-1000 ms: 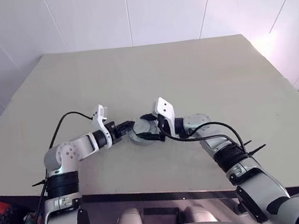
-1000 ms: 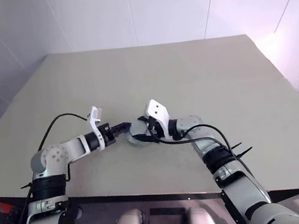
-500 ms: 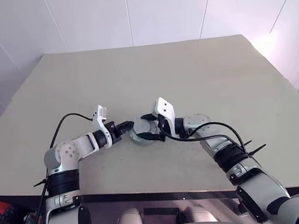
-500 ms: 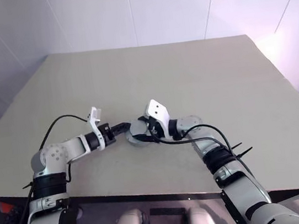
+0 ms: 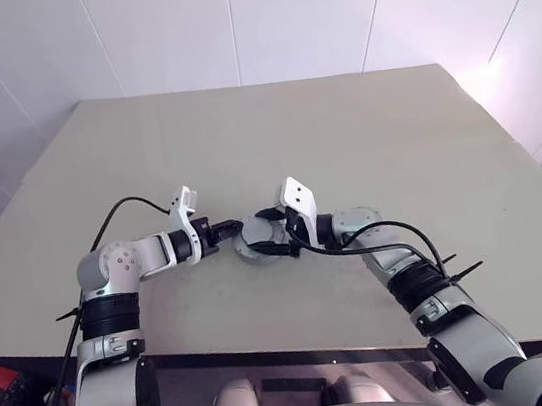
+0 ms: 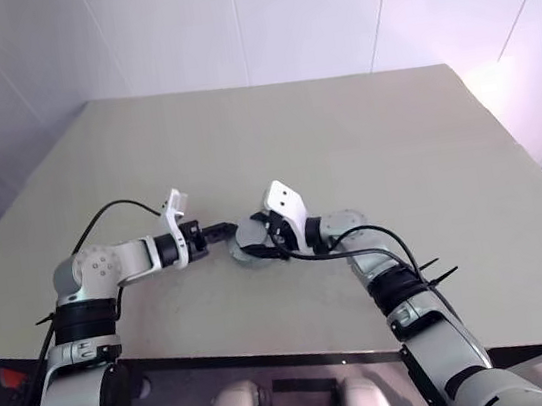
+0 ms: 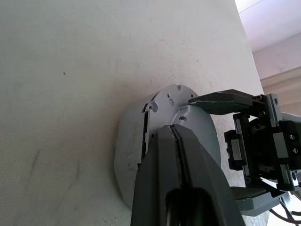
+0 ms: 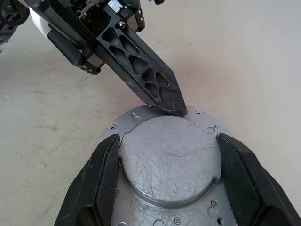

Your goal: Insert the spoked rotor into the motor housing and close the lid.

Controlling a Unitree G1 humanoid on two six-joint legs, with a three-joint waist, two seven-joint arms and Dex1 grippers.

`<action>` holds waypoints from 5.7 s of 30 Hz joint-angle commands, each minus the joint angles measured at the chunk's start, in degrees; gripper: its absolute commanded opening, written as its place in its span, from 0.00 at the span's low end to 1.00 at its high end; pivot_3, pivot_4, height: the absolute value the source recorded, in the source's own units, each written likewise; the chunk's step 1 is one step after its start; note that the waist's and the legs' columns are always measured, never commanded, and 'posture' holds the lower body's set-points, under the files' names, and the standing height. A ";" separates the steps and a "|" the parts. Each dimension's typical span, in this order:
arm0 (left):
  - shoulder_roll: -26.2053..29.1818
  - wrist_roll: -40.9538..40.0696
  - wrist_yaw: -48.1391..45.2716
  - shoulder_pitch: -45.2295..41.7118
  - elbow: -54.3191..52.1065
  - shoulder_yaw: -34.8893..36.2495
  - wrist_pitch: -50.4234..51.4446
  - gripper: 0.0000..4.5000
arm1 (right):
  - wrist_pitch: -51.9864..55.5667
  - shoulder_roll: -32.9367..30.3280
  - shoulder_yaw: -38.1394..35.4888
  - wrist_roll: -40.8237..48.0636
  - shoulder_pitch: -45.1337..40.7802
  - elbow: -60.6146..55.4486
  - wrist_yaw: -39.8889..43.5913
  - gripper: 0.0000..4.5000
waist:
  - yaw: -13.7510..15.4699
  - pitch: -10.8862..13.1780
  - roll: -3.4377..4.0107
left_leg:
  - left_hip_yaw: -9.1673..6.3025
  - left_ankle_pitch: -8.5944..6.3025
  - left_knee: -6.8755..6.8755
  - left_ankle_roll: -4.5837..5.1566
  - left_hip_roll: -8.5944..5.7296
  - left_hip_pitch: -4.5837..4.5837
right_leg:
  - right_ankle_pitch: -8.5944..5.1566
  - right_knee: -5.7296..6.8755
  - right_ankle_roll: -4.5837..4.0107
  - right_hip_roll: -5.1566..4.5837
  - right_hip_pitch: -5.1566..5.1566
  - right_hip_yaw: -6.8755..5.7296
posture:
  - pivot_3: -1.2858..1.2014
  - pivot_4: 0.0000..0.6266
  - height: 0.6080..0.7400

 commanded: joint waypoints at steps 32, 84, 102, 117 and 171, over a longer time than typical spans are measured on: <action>0.16 -1.41 -2.59 -0.03 -0.35 0.80 6.44 0.00 | -6.23 0.63 0.18 -3.64 1.30 10.21 -2.29 0.70 | -0.22 -0.04 -0.05 | 0.03 0.15 -0.91 -0.22 -0.09 0.05 | 0.00 -0.61 0.00 -0.01 0.08 0.00 | 0.52 0.00 1.00; 4.27 -13.48 -1.48 -1.25 -7.74 13.05 -6.60 0.00 | 9.86 -6.69 0.13 4.68 0.23 -10.08 6.27 0.70 | 0.30 0.14 -0.26 | 0.09 0.40 -0.79 -0.02 0.02 -1.08 | 0.25 -0.80 -0.41 -0.12 -0.72 -0.34 | 0.52 0.00 1.00; 4.31 -13.43 -1.44 -0.45 -7.24 11.80 -7.35 0.00 | 8.20 -3.70 -2.80 5.45 -2.04 -9.50 2.75 0.70 | -0.09 0.25 -0.42 | -0.10 0.31 0.10 0.15 0.19 -1.72 | 0.26 -0.26 -0.41 -0.28 -1.07 -0.95 | 0.52 0.00 1.00; 4.49 -13.75 -1.21 -0.36 -7.37 11.94 -7.45 0.00 | 7.12 -4.20 -1.78 3.49 -1.43 -7.51 4.85 0.70 | 0.01 0.27 -0.44 | -0.11 0.44 0.34 -0.14 0.17 -1.54 | 0.23 0.41 -0.45 -0.38 -1.06 -0.95 | 0.52 0.00 1.00; 4.56 -13.57 -1.23 -0.31 -7.21 11.46 -8.05 0.00 | 3.22 -4.55 -1.50 0.83 -2.52 -0.27 5.98 0.70 | 0.02 0.27 -0.45 | -0.11 0.44 0.49 -0.14 0.17 -1.37 | 0.24 0.51 -0.48 -0.42 -0.88 -0.98 | 0.52 0.00 1.00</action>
